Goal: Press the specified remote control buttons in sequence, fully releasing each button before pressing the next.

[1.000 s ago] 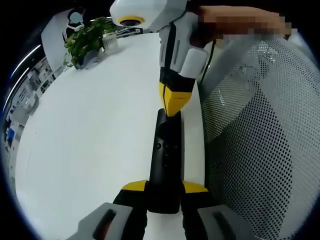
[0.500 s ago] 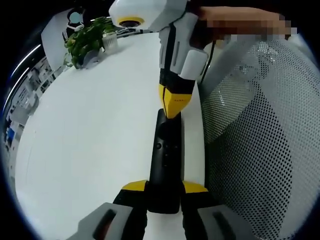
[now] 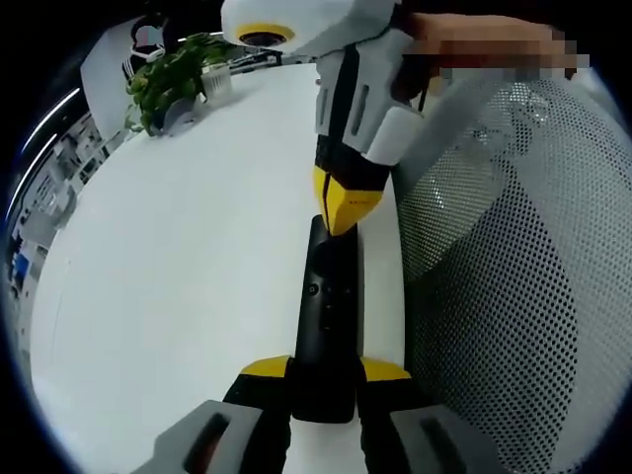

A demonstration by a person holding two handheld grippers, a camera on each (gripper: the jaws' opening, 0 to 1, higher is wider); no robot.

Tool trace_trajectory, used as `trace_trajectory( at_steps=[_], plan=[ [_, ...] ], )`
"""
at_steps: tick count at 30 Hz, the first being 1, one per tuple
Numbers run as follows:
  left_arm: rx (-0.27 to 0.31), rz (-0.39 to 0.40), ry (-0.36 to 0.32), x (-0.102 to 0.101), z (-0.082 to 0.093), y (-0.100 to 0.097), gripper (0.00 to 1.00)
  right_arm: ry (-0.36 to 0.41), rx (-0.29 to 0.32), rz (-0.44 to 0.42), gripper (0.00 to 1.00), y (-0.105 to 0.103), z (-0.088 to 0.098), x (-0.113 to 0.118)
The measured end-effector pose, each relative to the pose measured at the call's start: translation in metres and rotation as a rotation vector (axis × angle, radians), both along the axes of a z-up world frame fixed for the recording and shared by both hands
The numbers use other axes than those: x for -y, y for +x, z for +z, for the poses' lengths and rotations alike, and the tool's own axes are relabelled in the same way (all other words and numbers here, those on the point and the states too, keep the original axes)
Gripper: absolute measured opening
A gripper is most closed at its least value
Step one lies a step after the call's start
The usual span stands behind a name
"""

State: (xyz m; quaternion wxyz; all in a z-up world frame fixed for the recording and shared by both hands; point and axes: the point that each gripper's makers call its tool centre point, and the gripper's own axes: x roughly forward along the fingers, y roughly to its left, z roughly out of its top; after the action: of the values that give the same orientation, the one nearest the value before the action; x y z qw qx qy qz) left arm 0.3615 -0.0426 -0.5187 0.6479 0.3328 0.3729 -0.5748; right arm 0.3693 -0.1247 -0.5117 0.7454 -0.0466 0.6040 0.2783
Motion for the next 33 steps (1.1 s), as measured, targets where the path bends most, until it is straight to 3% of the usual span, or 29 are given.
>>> trace_trajectory(
  at_steps=[2, 18, 33],
  plan=[
    [0.001, 0.001, -0.002, 0.0, 0.0, 0.0, 0.25, 0.0, -0.024, -0.021, 0.0, 0.001, 0.001, 0.0],
    [0.003, -0.004, -0.003, 0.0, 0.001, 0.0, 0.25, 0.055, -0.029, -0.013, 0.0, 0.0, 0.005, -0.013],
    [0.001, -0.005, -0.003, 0.0, 0.001, 0.0, 0.25, 0.035, -0.025, 0.02, 0.0, -0.003, 0.001, -0.015]
  ],
)
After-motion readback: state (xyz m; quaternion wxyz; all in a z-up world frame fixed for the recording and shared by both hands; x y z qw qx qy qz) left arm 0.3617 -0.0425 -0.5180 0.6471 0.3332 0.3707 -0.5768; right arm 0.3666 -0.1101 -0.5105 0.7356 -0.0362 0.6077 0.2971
